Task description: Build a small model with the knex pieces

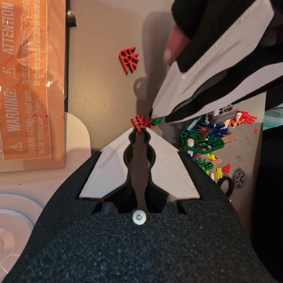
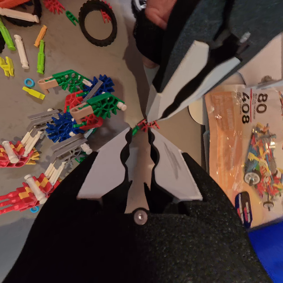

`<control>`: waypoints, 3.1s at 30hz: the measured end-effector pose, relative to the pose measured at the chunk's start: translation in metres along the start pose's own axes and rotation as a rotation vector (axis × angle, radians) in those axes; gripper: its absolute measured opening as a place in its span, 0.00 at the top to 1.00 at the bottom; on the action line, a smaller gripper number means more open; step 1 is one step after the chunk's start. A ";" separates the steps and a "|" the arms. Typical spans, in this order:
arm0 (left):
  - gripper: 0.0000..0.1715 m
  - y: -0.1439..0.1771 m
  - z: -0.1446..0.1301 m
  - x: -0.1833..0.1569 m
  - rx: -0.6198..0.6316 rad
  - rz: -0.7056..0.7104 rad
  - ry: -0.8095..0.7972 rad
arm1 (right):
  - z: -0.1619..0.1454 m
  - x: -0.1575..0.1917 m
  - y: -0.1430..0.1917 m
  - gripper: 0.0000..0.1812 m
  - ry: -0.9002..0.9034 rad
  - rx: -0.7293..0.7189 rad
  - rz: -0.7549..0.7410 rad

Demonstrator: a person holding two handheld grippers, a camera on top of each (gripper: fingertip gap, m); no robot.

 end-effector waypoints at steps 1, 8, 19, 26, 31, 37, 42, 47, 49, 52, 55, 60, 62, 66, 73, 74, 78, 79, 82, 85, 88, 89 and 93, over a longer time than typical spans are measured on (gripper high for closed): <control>0.95 0.000 0.000 0.000 0.000 0.000 0.000 | -0.003 -0.002 0.002 0.89 -0.025 0.009 -0.019; 0.95 0.000 0.000 0.000 0.002 0.001 0.004 | -0.007 0.013 -0.002 0.91 -0.151 0.051 0.014; 0.96 0.000 -0.001 -0.001 0.003 0.002 0.019 | 0.001 0.020 -0.017 0.96 -0.258 0.091 0.067; 0.96 0.001 -0.004 -0.001 0.006 -0.007 0.035 | -0.005 0.012 -0.013 0.97 -0.328 0.106 0.027; 0.96 0.001 -0.004 -0.002 0.010 0.000 0.074 | -0.005 0.006 -0.005 0.97 -0.443 0.063 0.006; 0.97 0.000 -0.003 -0.003 0.003 0.023 0.126 | -0.004 0.008 -0.012 0.97 -0.532 0.058 0.012; 0.97 -0.001 -0.003 -0.005 -0.013 0.034 0.167 | -0.002 0.009 -0.013 0.97 -0.579 0.053 0.004; 0.97 -0.001 -0.003 -0.005 -0.027 0.045 0.198 | -0.004 0.010 -0.013 0.97 -0.630 0.057 -0.005; 0.97 -0.001 -0.003 -0.005 -0.032 0.048 0.209 | -0.004 0.010 -0.013 0.97 -0.643 0.064 -0.012; 0.97 -0.001 -0.004 -0.006 -0.040 0.049 0.226 | -0.005 0.010 -0.013 0.97 -0.668 0.065 -0.011; 0.97 -0.001 -0.005 -0.007 -0.043 0.043 0.234 | -0.005 0.008 -0.012 0.96 -0.687 0.059 -0.023; 0.97 -0.001 -0.005 -0.008 -0.042 0.041 0.236 | -0.004 0.007 -0.009 0.96 -0.696 0.039 -0.027; 0.97 -0.002 -0.005 -0.008 -0.043 0.039 0.238 | -0.004 0.006 -0.009 0.96 -0.693 0.039 -0.025; 0.97 -0.002 -0.006 -0.008 -0.043 0.038 0.238 | -0.003 0.008 -0.010 0.97 -0.676 0.048 -0.013; 0.97 -0.002 -0.005 -0.008 -0.043 0.036 0.234 | -0.004 0.010 -0.010 0.96 -0.681 0.049 -0.004; 0.97 -0.002 -0.006 -0.008 -0.043 0.036 0.234 | -0.004 0.010 -0.010 0.96 -0.680 0.050 -0.002; 0.97 -0.002 -0.006 -0.008 -0.043 0.035 0.232 | -0.004 0.011 -0.009 0.96 -0.682 0.050 -0.001; 0.97 -0.002 -0.006 -0.008 -0.043 0.035 0.232 | -0.004 0.011 -0.008 0.96 -0.685 0.048 -0.002; 0.97 -0.002 -0.006 -0.008 -0.043 0.033 0.230 | -0.003 0.008 -0.007 0.96 -0.691 0.037 -0.013; 0.97 -0.001 -0.006 -0.008 -0.043 0.033 0.230 | -0.002 0.006 -0.007 0.98 -0.684 0.033 -0.014; 0.97 -0.001 -0.006 -0.008 -0.043 0.033 0.229 | 0.000 0.008 -0.011 0.98 -0.673 0.038 -0.001; 0.97 -0.001 -0.006 -0.008 -0.043 0.033 0.229 | 0.000 0.007 -0.011 0.98 -0.672 0.039 -0.003; 0.97 -0.001 -0.006 -0.008 -0.043 0.032 0.227 | 0.001 0.007 -0.011 0.98 -0.673 0.035 -0.003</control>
Point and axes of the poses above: each gripper's, where its closed fingertips meet, y back along the fingers, z out of its top, x = y × z across the jaws, the point moved 1 cm from there along y, back along the fingers, and after that the axes turned 4 degrees about y, right-handed, at the moved point
